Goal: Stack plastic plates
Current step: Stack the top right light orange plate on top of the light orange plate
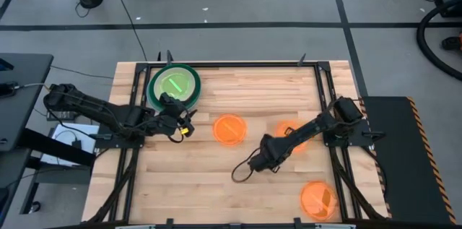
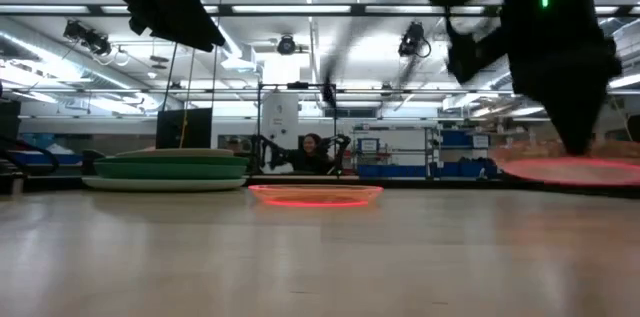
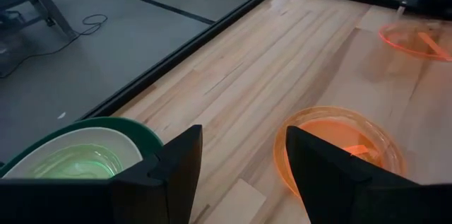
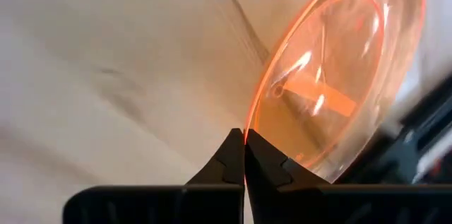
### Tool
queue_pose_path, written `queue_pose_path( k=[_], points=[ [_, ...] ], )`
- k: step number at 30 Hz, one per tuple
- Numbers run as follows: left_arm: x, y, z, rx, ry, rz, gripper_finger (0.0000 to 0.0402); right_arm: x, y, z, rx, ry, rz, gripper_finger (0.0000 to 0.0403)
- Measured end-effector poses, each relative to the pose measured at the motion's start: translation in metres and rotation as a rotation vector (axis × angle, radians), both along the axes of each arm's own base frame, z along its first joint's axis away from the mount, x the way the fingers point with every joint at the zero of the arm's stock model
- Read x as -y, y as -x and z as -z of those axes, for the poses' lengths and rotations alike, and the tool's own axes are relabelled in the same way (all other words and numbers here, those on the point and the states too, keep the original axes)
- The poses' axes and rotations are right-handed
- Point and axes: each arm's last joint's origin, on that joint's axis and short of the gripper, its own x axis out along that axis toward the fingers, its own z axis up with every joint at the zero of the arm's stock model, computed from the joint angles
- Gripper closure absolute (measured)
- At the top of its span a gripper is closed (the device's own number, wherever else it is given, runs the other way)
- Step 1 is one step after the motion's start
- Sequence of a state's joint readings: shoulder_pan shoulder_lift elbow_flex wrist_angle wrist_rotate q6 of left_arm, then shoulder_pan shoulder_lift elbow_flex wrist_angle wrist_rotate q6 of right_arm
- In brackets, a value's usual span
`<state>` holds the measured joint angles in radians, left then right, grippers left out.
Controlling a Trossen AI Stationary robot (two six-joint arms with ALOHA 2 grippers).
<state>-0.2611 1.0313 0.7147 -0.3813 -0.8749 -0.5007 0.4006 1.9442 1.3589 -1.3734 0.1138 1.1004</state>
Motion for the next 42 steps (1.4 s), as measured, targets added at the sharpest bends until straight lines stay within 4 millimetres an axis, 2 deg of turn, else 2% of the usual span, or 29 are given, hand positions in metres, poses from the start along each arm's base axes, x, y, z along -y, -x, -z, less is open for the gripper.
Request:
queue_pose_path(
  k=[4,7,12,17,22,30,35,42],
  points=[
    [0.000,0.000,0.000,0.000,0.000,0.000,0.0189,-0.021,-0.015,-0.033,0.135,0.039,-0.209,0.0398],
    [0.000,0.000,0.000,0.004,0.002,-0.001,0.0189,-0.035,-0.025,-0.044,0.206,0.048,-0.513,0.0399],
    [0.000,0.000,0.000,0.005,0.003,-0.001,0.0189,-0.046,-0.038,-0.042,0.154,0.026,-1.136,0.0398],
    [0.000,0.000,0.000,0.005,0.003,-0.002,0.0189,-0.027,-0.064,-0.021,0.067,0.078,-1.382,0.0398],
    [0.000,0.000,0.000,0.001,0.001,-0.001,0.0189,0.000,-0.081,-0.002,-0.067,0.122,-1.455,0.0398],
    [0.000,0.000,-0.001,-0.002,-0.009,0.005,0.0189,0.028,-0.101,0.012,-0.007,0.104,-1.400,0.0397],
    [0.000,0.000,0.000,-0.005,-0.009,0.005,0.0189,0.035,-0.111,0.019,0.030,0.119,-1.401,0.0397],
    [0.000,0.000,0.000,-0.006,-0.010,0.005,0.0189,0.037,-0.109,0.019,0.027,0.081,-1.399,0.0390]
  ],
)
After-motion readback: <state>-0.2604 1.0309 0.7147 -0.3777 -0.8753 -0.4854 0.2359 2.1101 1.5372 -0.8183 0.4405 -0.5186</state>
